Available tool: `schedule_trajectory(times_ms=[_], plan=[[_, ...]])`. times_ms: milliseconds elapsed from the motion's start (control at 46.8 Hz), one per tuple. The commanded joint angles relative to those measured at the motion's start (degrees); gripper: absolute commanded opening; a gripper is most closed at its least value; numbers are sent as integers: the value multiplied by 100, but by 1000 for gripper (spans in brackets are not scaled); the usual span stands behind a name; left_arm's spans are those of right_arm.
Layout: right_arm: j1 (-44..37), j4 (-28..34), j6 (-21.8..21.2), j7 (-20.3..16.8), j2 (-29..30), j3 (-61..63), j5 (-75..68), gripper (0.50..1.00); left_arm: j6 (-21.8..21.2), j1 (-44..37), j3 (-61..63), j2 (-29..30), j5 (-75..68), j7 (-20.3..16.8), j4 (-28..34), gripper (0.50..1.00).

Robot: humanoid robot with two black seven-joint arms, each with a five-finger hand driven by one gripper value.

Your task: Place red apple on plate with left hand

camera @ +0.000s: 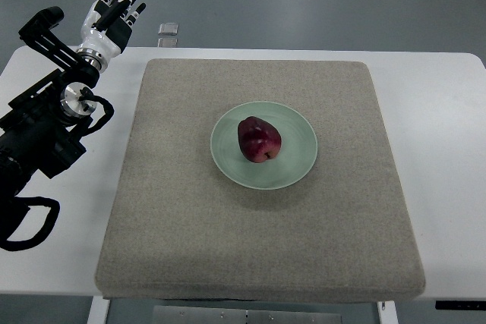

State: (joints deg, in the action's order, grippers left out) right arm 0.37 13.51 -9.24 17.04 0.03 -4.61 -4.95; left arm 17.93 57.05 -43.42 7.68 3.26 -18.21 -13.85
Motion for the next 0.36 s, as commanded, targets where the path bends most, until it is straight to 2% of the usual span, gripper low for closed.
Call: schedule_trajectory(times_ms=[0,128,342], plan=[[68,90,106,36,-3,-5,-23,964,0,-10,-17,-3,8,2,-4,994],[139,-191,229,80,-3,4,-76,964,0,-19,-18,-3,8,2,5,994],[244,-182,256,80,-3,13,-94,964,0,-10,-9,-12,8,2,-4,994]])
